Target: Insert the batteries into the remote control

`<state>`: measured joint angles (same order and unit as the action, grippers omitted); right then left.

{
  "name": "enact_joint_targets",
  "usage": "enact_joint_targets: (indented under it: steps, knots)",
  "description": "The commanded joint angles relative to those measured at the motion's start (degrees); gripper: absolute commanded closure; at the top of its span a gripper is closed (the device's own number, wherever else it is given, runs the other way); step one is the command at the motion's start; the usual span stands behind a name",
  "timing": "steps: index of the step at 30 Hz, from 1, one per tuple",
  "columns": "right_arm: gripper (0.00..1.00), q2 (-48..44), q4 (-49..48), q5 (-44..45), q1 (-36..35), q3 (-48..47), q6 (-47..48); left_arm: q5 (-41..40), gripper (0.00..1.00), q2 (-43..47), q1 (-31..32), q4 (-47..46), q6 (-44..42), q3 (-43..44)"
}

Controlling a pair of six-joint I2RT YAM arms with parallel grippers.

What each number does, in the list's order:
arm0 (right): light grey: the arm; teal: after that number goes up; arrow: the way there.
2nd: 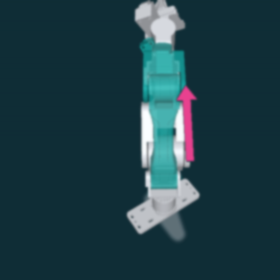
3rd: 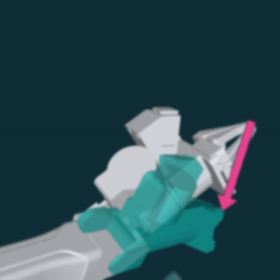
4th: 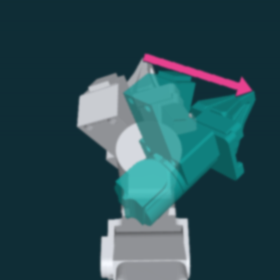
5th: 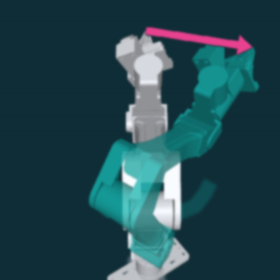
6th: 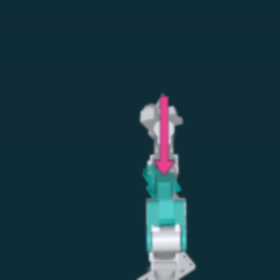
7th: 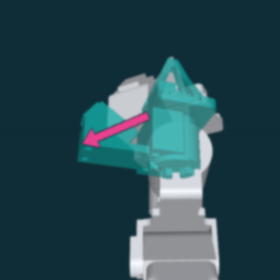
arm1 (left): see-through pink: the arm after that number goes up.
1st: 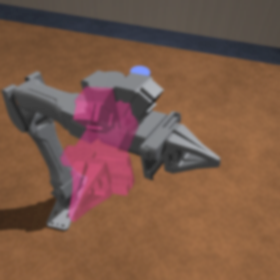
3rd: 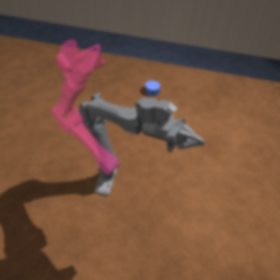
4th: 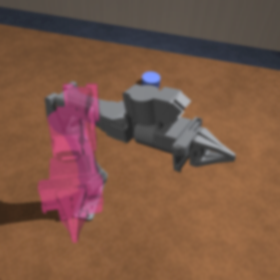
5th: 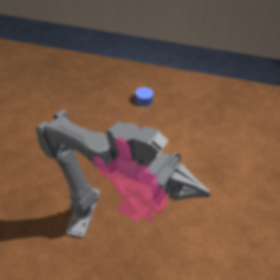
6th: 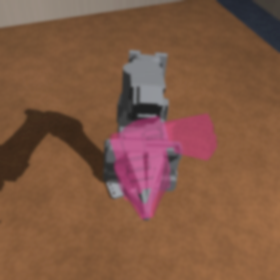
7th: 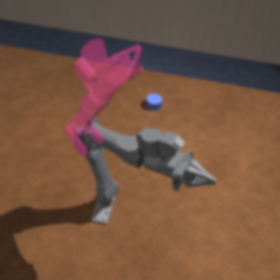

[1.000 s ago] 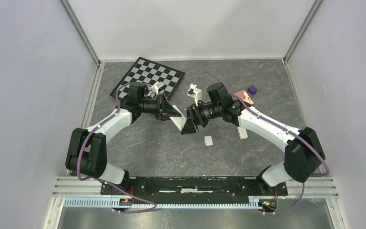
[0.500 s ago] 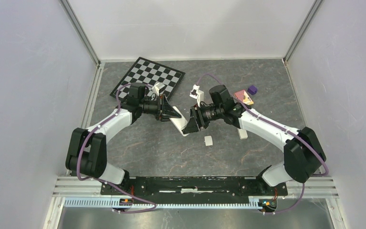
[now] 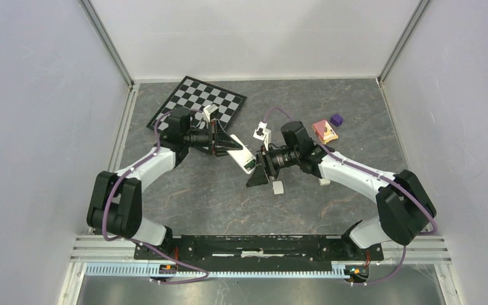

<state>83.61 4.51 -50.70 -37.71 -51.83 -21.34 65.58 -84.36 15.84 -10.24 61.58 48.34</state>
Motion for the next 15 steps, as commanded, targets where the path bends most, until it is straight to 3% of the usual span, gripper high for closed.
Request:
enact_joint_targets:
  steps: [1, 4, 8, 11, 15]
  knots:
    - [0.41, -0.7, -4.0, -3.7, 0.7, 1.6, 2.5, 5.7, 0.98, 2.5, 0.0, -18.0, 15.6, -1.7]
    - [0.40, -0.9, -4.1, -5.0, 1.9, 1.7, 2.2, 5.4, 0.98, 2.9, -0.2, -13.8, 11.9, -1.5]
    - [0.16, -3.9, -4.1, -5.0, 3.2, 2.2, 4.0, 4.1, 0.98, 2.7, -0.4, -9.5, 7.7, -0.5]
    - [0.02, -5.8, -4.1, -6.9, 3.5, 1.9, 5.1, 2.8, 0.98, 2.6, -0.4, 0.5, 0.2, 2.1]
    - [0.02, -6.5, -8.7, -7.2, 3.4, 1.4, 1.1, 3.1, 0.98, 2.7, -0.5, 3.8, -3.3, 3.6]
